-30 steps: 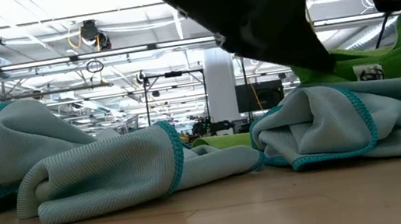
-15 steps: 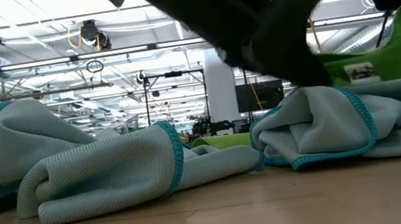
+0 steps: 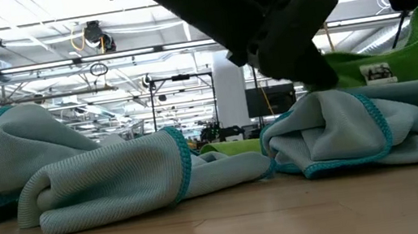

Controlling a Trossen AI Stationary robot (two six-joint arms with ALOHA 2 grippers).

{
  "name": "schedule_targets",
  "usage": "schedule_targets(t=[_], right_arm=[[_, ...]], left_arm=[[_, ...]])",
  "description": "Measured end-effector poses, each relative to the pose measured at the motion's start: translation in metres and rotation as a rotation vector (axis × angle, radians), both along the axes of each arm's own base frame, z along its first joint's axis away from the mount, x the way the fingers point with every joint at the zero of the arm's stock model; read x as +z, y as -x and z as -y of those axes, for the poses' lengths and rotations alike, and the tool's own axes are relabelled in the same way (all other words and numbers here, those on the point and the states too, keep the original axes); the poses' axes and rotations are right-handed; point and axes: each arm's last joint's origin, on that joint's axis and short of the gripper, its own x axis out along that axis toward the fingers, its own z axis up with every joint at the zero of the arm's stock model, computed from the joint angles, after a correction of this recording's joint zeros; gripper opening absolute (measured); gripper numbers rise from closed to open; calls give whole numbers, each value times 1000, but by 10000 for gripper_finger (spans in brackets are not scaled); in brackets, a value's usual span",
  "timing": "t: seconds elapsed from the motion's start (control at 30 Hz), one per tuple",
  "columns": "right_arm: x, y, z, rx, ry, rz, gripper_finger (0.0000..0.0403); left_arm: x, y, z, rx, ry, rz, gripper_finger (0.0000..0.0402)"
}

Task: Fold microfiber towels
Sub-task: Fold the top right green microfiber cloth

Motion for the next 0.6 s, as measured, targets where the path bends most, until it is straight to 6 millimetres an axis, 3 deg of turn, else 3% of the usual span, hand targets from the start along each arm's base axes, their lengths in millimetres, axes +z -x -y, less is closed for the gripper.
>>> schedule_targets(t=[0.3,0.6], right_arm=[[0,0,0,0,0,0,0],[0,0,0,0,-2,1,0]], left_arm=[[0,0,2,-26,27,-3,43],[0,0,2,-33,20,-3,84]])
